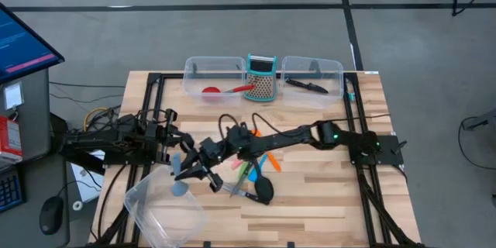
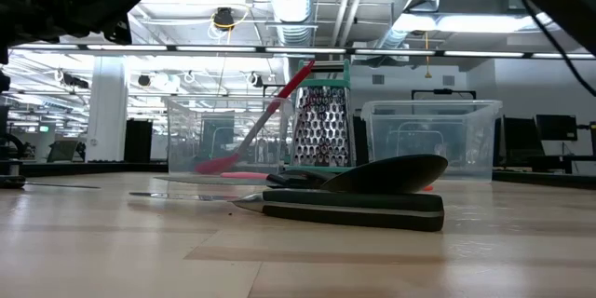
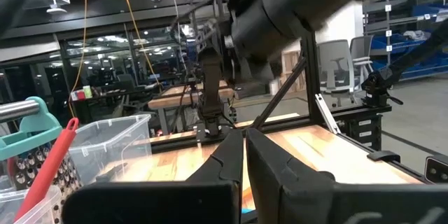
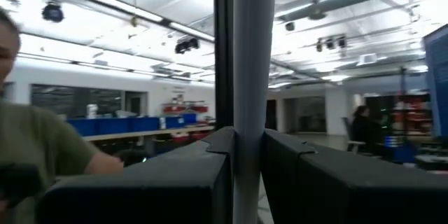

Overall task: Pick & Place Kitchen Items
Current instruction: Put the grey serving spoon into the bottom transparent bin

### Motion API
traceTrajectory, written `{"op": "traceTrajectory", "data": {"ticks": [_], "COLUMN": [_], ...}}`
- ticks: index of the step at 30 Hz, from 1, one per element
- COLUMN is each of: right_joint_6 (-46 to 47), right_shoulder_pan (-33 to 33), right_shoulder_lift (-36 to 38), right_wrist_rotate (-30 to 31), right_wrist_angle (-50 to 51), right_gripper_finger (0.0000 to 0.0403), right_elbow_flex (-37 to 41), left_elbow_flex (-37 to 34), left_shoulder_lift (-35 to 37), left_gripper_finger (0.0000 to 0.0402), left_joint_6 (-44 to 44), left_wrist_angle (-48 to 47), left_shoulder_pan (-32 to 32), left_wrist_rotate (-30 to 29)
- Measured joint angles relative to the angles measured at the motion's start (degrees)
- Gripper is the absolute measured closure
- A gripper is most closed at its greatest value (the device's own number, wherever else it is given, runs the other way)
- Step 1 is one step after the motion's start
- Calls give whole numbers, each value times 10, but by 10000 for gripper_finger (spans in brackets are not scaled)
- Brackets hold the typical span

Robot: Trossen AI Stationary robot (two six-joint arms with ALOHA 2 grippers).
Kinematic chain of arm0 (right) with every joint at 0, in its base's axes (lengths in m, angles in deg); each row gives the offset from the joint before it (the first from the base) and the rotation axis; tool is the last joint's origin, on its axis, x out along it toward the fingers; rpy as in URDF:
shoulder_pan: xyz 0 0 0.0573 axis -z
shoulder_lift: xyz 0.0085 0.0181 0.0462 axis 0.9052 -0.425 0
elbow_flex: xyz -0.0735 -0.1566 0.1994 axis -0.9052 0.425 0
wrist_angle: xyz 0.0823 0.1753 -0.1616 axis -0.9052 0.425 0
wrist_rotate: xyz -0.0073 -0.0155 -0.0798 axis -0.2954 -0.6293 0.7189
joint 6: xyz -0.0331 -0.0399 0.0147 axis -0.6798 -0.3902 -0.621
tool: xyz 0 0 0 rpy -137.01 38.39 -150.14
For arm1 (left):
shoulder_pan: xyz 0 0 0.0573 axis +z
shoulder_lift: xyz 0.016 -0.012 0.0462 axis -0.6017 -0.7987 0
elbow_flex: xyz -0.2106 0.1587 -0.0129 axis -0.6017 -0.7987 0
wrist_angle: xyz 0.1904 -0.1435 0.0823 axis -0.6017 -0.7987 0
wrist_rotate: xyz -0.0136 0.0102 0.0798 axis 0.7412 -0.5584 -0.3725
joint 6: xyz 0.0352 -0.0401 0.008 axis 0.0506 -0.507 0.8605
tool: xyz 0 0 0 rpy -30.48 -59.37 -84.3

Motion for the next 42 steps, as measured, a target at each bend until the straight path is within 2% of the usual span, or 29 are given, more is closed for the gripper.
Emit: {"op": "traceTrajectory", "data": {"ticks": [5, 9, 15, 23, 30, 42], "right_joint_6": [11, 13, 9, -44, -46, -61], "right_shoulder_pan": [0, -1, -1, -1, -2, 0], "right_shoulder_lift": [-50, -74, -85, -90, -111, -112], "right_wrist_rotate": [-47, -61, -68, -81, -83, -82], "right_wrist_angle": [-3, -3, 3, 46, 16, 41], "right_gripper_finger": [367, 367, 367, 367, 367, 367], "right_elbow_flex": [-49, -55, -55, -56, -55, -55], "left_elbow_flex": [0, 0, 0, 0, 0, 0], "left_shoulder_lift": [0, 0, 0, 0, 0, 0], "left_gripper_finger": [399, 399, 399, 399, 399, 399], "left_joint_6": [0, 0, 0, 0, 0, 0], "left_wrist_angle": [2, 3, 4, 5, 8, 8], "left_shoulder_pan": [0, 0, 0, 0, 0, 0], "left_wrist_rotate": [0, 0, 0, 0, 0, 0]}}
